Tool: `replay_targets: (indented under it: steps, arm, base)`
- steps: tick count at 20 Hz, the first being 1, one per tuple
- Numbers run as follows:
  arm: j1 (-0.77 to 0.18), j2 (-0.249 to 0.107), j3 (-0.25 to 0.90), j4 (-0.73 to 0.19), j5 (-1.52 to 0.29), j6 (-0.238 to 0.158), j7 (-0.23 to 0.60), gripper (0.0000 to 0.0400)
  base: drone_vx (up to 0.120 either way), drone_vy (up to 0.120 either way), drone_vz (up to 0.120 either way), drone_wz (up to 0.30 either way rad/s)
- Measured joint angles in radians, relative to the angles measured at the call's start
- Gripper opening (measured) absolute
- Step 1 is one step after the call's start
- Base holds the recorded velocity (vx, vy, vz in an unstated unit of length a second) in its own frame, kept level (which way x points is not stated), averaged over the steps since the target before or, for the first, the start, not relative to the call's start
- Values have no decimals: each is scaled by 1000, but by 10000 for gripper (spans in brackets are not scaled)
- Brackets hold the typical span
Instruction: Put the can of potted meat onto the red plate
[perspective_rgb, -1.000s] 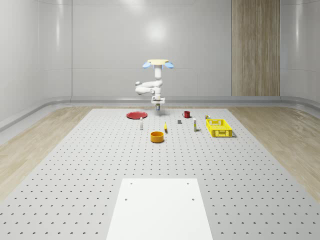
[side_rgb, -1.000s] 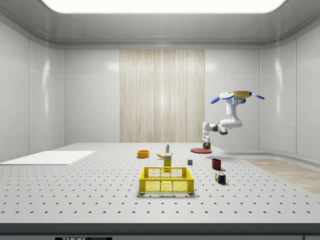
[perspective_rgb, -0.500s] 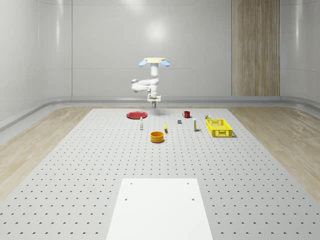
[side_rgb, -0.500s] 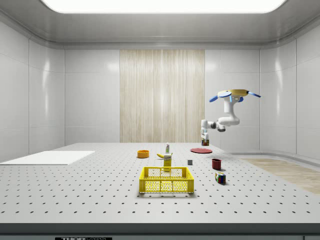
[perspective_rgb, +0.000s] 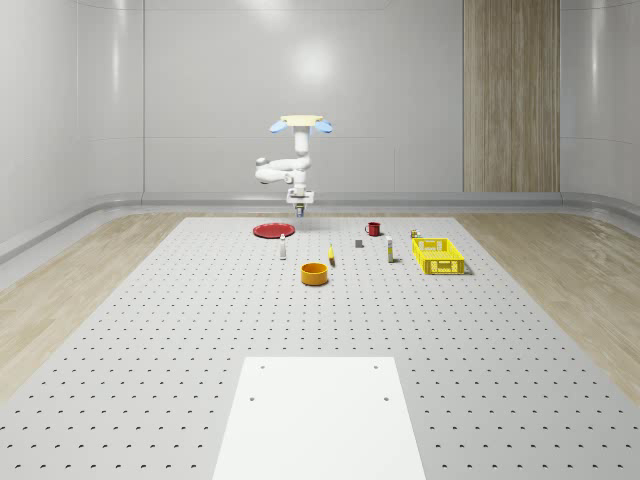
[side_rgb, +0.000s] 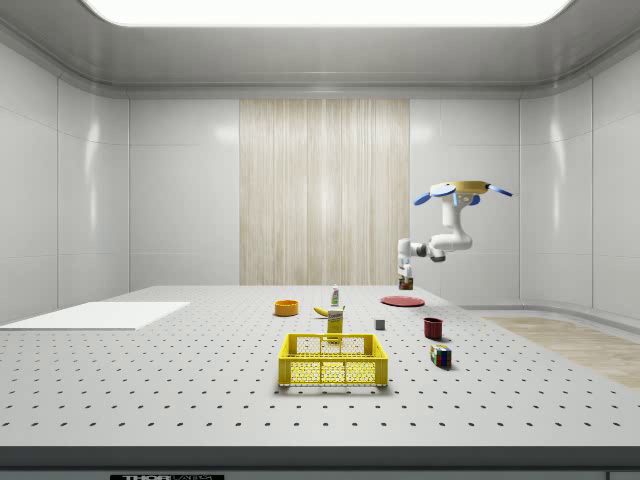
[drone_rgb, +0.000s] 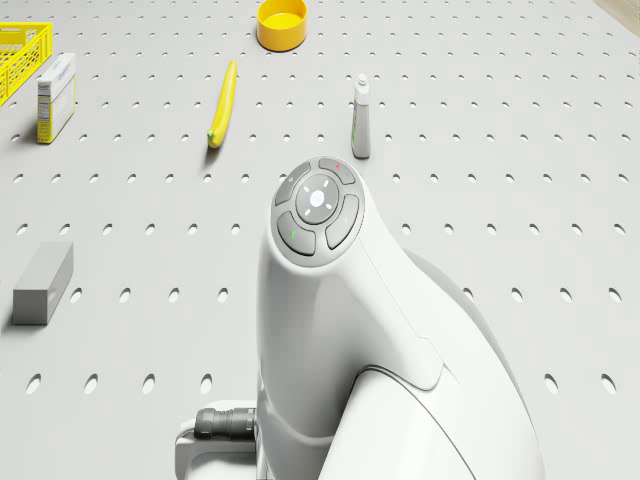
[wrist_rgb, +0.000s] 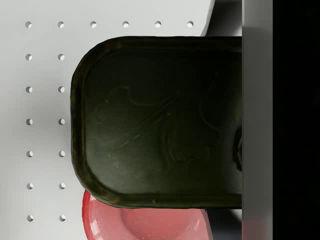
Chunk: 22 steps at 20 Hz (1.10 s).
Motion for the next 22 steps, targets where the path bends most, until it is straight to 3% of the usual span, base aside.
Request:
replay_targets:
  steps: [17,22]
  arm:
    - [-7,-35,4,1,15,32,6,285]
    - [-9,-44,5,2,18,40,8,285]
  base:
    - [12,-120,0,0]
    - [0,-120,-72,0]
